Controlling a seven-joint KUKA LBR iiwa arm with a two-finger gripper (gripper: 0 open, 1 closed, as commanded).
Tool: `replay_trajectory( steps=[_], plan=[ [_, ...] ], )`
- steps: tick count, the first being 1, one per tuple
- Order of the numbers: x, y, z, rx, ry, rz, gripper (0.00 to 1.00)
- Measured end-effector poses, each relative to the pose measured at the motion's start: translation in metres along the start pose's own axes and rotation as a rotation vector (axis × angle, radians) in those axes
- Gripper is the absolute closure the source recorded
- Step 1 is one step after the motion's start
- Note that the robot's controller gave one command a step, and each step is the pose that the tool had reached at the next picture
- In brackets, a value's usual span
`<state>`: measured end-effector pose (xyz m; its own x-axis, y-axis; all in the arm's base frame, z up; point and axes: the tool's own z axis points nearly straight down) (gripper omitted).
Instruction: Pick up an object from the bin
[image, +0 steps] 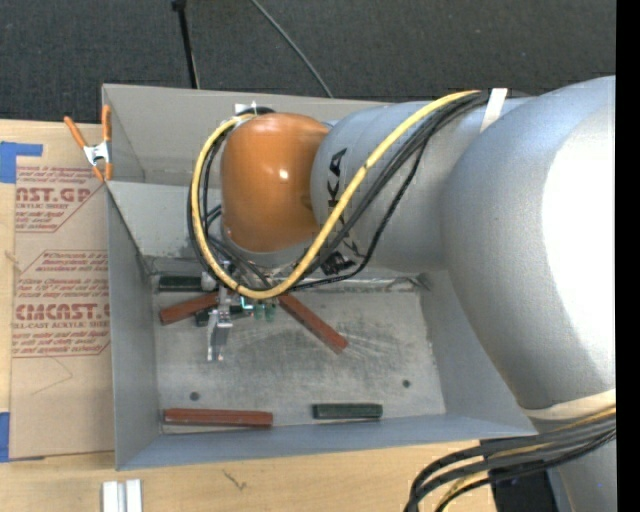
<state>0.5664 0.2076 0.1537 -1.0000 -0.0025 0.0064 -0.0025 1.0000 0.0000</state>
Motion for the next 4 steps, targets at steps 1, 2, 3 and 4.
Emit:
replay_trajectory(
  steps=[1,2,3,4],
  plan=[
    [-0.002,-0.001,-0.005,-0.001,-0.007,0.002,0.0],
    [-0.012,0.003,0.036,-0.005,-0.016,0.125,0.0],
    [-0.021,0.008,0.075,-0.005,-0.02,0.113,0.0],
    [-0.011,-0.002,0.023,-0.001,-0.005,0.238,0.0]
  ],
)
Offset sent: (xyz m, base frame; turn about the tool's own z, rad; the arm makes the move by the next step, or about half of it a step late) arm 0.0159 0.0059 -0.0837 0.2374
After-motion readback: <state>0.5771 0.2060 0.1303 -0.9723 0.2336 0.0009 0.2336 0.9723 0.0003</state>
